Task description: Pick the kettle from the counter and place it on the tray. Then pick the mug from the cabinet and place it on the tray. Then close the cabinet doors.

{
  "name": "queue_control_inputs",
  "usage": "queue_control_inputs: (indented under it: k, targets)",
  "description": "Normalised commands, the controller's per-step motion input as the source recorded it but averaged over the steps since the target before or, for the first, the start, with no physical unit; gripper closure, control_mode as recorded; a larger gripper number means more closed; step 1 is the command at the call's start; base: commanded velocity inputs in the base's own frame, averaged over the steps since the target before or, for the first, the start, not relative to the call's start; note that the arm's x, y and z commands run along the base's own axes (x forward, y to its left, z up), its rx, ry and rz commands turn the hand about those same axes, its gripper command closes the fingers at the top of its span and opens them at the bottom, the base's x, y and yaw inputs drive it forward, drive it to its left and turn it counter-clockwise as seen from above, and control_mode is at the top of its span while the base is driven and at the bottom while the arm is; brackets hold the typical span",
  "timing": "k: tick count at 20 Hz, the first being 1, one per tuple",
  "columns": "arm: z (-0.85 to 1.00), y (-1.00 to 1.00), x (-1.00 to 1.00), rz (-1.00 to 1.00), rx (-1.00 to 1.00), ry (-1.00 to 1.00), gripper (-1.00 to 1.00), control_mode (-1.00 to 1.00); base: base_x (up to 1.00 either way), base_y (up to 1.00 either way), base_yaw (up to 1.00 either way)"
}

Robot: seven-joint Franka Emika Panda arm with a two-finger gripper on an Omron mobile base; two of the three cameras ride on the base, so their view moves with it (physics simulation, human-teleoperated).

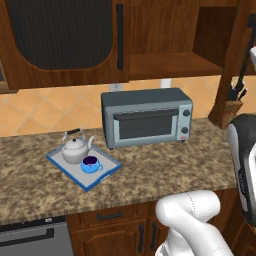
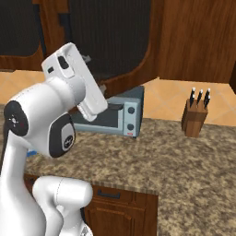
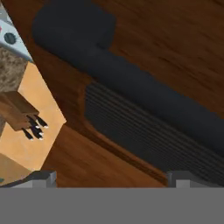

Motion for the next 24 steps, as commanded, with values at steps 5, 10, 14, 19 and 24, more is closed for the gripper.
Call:
queue_control_inputs:
  k: [5, 10, 14, 19, 24]
  targets:
    - [-0.07, 0.78, 0.83, 0.06, -0.08, 0.00, -1.00, -1.00, 0.00, 0.00, 0.00]
    - [-0.09, 0.62, 0.98, 0.02, -0.01, 0.00, -1.00, -1.00, 0.00, 0.00, 0.00]
    - [-0.17, 0.30, 1.00, 0.06, 0.03, 0.01, -1.00, -1.00, 0.00, 0.00, 0.00]
    - [-0.19, 0.03, 1.00, 0.08, 0.12, 0.02, -1.00, -1.00, 0.00, 0.00, 0.00]
    - [-0.07, -0.06, 0.82, 0.01, 0.11, 0.05, -1.00, -1.00, 0.00, 0.00, 0.00]
